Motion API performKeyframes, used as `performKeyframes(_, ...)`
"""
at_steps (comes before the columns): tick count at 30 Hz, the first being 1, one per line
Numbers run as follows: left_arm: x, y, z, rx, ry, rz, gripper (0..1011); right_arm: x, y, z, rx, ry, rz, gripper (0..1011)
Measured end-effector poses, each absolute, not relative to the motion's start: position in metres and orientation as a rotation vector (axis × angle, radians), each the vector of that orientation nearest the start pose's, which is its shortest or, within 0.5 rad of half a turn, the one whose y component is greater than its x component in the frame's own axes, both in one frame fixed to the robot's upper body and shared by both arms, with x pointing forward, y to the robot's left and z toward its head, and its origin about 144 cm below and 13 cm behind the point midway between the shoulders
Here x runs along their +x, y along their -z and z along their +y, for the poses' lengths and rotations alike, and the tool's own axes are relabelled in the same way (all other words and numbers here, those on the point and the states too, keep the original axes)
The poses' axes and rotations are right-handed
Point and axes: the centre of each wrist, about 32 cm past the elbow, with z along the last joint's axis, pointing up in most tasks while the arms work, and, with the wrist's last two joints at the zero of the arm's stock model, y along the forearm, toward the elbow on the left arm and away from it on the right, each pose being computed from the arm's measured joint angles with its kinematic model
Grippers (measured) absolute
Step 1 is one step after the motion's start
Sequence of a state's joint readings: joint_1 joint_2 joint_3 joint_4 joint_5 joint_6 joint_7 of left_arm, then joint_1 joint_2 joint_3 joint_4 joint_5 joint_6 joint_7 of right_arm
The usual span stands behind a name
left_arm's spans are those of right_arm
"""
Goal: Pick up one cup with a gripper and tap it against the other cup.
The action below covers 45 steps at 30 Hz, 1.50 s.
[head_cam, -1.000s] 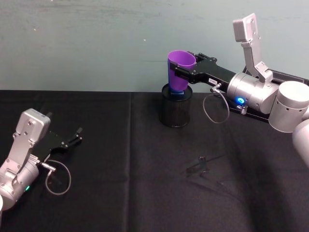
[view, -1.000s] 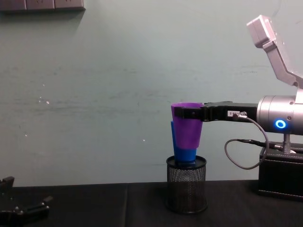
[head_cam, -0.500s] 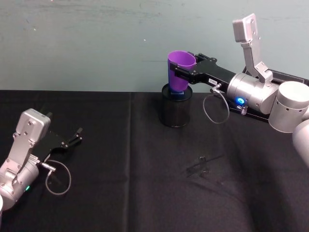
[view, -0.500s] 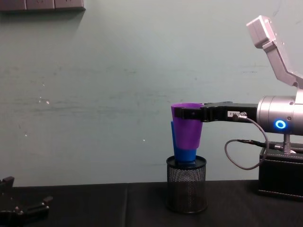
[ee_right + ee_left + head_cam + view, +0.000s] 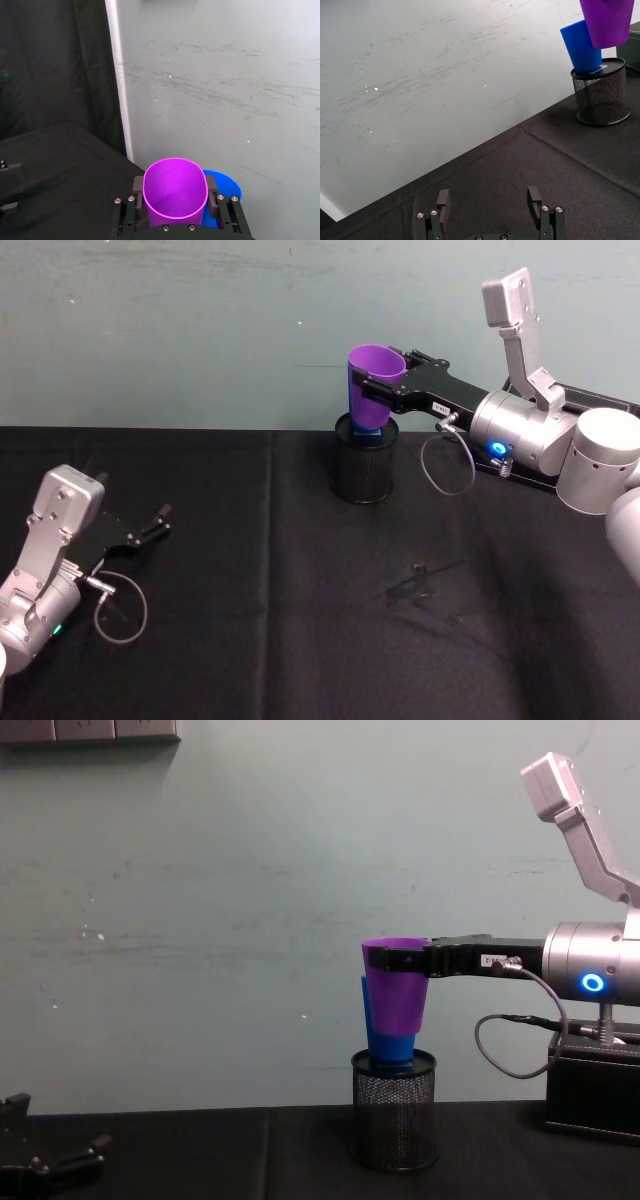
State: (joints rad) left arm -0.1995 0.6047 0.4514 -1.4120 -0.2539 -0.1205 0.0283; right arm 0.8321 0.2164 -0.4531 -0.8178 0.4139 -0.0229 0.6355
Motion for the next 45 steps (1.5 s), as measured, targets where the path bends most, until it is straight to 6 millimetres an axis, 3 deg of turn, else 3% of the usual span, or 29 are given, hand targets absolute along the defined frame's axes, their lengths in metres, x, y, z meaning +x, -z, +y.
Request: performKeyframes(45, 0.4886, -1.1398, 0.3097, 0.304, -1.248, -0.285, 1011, 0.6591, -1.2462, -0.2357, -0.047, 0.748, -0.059, 726)
